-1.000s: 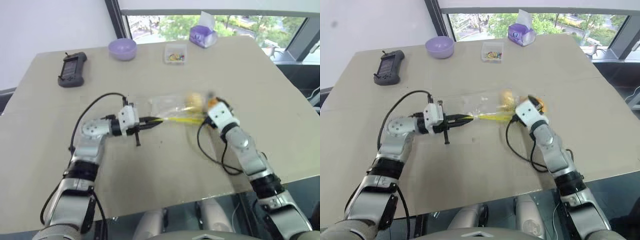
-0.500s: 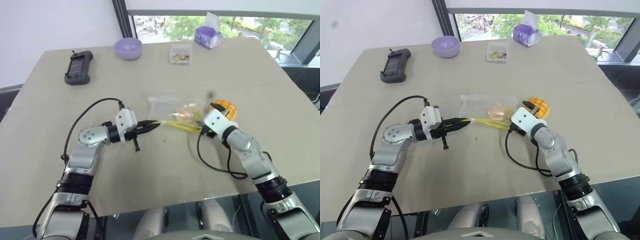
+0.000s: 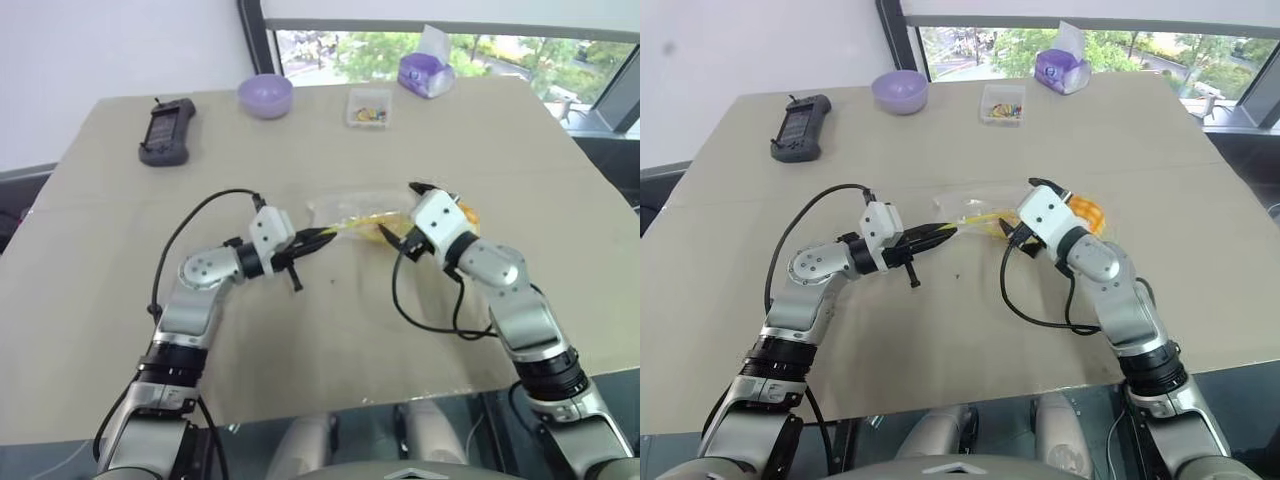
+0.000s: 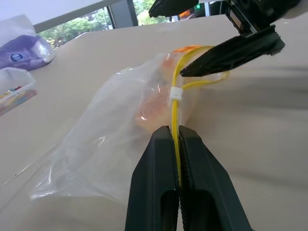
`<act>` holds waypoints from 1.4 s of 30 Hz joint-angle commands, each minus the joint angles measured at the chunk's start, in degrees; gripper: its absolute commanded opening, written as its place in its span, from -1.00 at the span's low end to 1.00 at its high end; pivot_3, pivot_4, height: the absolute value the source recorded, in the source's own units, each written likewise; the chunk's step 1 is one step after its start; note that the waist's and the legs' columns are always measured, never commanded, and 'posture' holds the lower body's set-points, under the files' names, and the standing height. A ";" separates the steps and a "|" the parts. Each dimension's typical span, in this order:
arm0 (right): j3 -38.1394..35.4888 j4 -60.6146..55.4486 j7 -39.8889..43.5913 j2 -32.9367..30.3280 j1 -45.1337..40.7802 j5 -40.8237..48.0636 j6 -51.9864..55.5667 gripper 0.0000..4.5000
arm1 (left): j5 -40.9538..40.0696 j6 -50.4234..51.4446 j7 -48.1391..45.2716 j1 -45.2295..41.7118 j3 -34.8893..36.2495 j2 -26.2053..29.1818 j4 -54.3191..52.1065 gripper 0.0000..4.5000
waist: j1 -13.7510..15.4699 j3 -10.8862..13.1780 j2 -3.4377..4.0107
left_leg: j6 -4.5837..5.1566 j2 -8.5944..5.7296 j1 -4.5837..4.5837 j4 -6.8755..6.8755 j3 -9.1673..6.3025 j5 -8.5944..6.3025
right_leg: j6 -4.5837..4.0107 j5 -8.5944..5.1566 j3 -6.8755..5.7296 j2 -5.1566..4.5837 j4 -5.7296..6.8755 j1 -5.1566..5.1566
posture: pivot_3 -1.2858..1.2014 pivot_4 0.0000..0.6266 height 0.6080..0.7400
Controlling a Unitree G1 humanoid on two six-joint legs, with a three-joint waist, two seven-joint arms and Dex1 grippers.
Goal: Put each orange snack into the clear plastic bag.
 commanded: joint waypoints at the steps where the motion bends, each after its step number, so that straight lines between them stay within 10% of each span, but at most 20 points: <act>1: -2.62 -6.88 2.52 -2.87 2.06 2.08 2.66 0.98 | 0.93 0.59 2.65 -1.69 0.56 -0.24 -2.02 -1.00 | 0.11 0.00 0.00 | 0.00 -0.02 -0.01 0.00 -0.02 0.00 | 0.00 0.00 -0.02 -0.02 -0.02 0.00 | 0.03 -0.52 1.00; 12: -7.79 -20.74 2.23 -0.47 6.24 13.44 18.81 -0.99 | 2.09 1.78 5.14 -3.61 0.23 -0.94 -1.96 -1.00 | -0.25 0.00 0.00 | 0.00 0.05 0.06 -0.02 0.00 0.00 | 0.00 0.00 0.01 0.03 0.08 0.00 | 0.03 -0.52 1.00; 36: -19.65 9.64 -19.25 22.72 -4.38 23.21 14.86 -0.99 | -1.45 5.34 2.54 0.11 -1.06 -1.53 -10.12 -1.00 | -0.60 -0.01 0.00 | -0.01 0.05 0.07 -0.05 0.02 0.00 | 0.00 0.00 0.04 0.03 0.07 -0.02 | 0.03 -0.52 1.00; 42: 2.09 21.83 -19.45 8.75 -4.60 -1.22 -4.45 -0.99 | -0.31 6.91 4.10 1.02 -0.48 -0.78 -9.42 -1.00 | -0.44 -0.01 0.01 | -0.01 -0.03 0.04 -0.04 0.05 0.00 | 0.00 0.00 0.03 -0.01 0.02 -0.01 | 0.03 -0.52 1.00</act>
